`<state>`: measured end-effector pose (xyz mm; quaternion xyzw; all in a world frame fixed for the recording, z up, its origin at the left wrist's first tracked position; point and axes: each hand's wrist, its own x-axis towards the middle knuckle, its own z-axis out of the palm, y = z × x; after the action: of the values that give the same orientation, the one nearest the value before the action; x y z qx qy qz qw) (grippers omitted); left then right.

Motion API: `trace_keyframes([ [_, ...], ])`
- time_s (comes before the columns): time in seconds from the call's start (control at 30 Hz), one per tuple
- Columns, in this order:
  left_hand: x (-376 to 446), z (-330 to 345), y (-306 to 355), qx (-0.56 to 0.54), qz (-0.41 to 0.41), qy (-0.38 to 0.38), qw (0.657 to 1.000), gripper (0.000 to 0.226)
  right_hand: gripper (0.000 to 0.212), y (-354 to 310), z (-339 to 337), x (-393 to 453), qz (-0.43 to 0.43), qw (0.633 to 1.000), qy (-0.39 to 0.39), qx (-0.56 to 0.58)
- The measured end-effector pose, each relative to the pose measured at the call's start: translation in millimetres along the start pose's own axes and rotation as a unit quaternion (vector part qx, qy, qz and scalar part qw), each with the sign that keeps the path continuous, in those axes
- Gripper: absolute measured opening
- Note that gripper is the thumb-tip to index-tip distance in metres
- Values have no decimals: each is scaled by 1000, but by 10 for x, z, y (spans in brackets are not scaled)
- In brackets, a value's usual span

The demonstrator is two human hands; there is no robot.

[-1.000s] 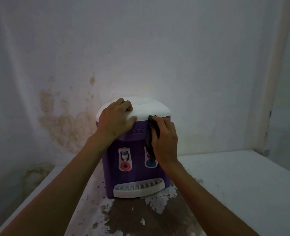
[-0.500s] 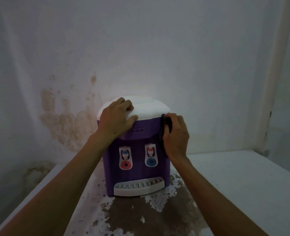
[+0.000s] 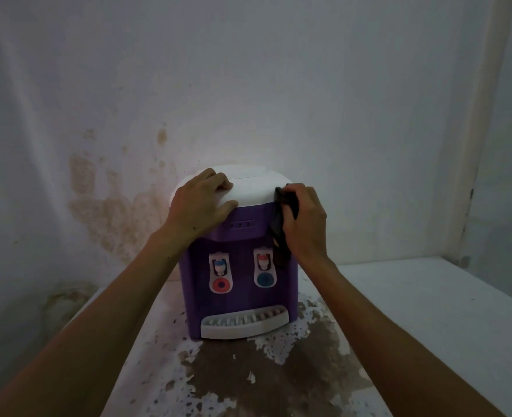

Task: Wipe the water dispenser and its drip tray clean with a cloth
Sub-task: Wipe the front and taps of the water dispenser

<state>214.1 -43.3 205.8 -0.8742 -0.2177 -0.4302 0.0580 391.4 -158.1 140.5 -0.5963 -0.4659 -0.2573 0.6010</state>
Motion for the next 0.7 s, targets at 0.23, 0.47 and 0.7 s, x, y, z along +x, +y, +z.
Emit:
trace_keyframes([
  [0.23, -4, 6, 17, -3, -8, 6, 1000, 31, 20, -19, 67, -471, -144, 984, -94, -53],
  [0.47, -16, 4, 17, -6, -7, 9, 1000, 32, 23, -155, -150, -12, -129, 988, -86, -11],
  [0.7, -29, 3, -6, -10, -2, 7, 1000, 33, 18, -248, 63, -111, -200, 975, -70, -68],
])
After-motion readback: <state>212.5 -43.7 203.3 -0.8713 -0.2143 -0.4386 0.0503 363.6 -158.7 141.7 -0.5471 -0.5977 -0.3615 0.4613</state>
